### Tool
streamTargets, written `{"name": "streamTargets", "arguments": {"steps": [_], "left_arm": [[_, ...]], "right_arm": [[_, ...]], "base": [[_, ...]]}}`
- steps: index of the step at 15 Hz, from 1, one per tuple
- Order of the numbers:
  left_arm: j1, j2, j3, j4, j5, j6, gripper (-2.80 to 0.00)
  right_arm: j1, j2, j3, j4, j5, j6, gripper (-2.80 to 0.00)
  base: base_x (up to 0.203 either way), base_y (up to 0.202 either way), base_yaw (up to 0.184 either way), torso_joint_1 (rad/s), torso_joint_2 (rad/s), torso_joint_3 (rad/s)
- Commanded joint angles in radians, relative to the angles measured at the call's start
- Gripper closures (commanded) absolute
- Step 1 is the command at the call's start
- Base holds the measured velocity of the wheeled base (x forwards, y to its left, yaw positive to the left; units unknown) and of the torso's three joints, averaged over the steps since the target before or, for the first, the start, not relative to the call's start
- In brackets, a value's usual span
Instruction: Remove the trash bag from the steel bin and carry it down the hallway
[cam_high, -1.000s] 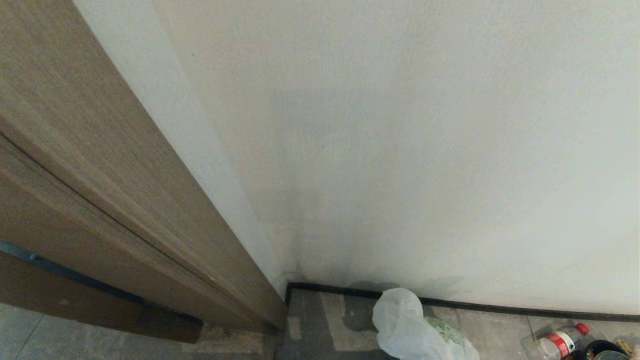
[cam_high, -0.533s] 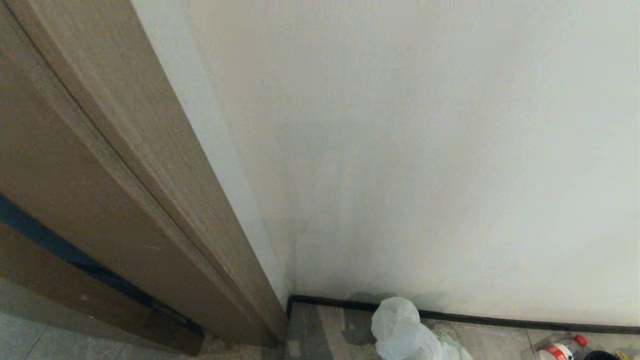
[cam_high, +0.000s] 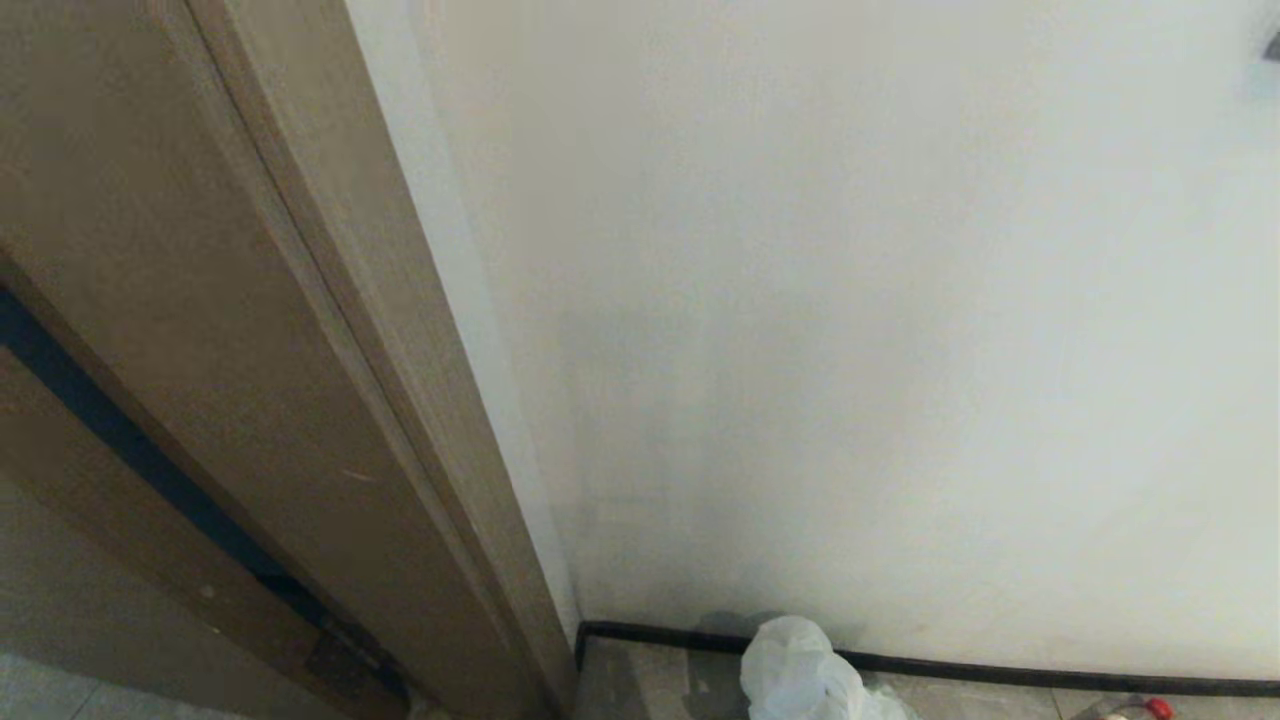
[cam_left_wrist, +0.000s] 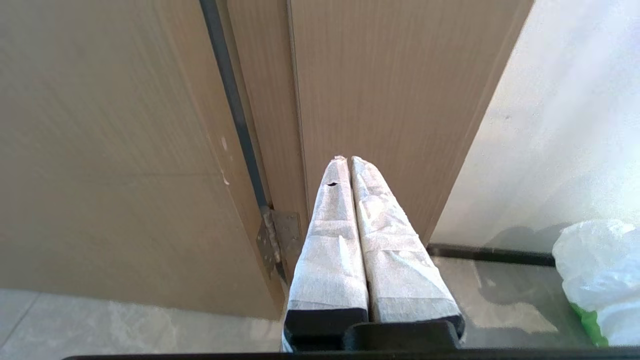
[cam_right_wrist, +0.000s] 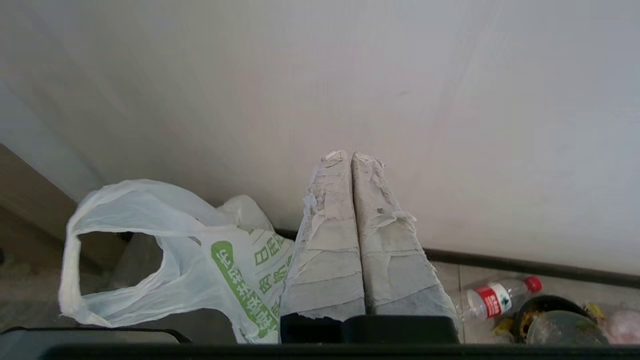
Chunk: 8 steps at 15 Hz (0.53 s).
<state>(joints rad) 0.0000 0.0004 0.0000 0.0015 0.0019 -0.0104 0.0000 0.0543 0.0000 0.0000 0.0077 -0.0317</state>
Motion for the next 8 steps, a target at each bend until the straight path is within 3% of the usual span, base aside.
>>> {"name": "streamTargets", "arguments": {"steps": [1,8], "left_arm": [[0.0,-0.002,0.002,0.0,0.001,0.0,0.0],[0.0,-0.002,0.002,0.0,0.0,0.0,0.0]], "right_arm": [[0.0,0.003,0.0,0.0,0.0,-0.001,0.0],[0.0,0.003,0.0,0.0,0.0,-0.001,0.0]], "base": [[0.0,0.0,0.0,0.002,0.01,0.207],[0.0,0.0,0.0,0.003,0.0,0.201]]}}
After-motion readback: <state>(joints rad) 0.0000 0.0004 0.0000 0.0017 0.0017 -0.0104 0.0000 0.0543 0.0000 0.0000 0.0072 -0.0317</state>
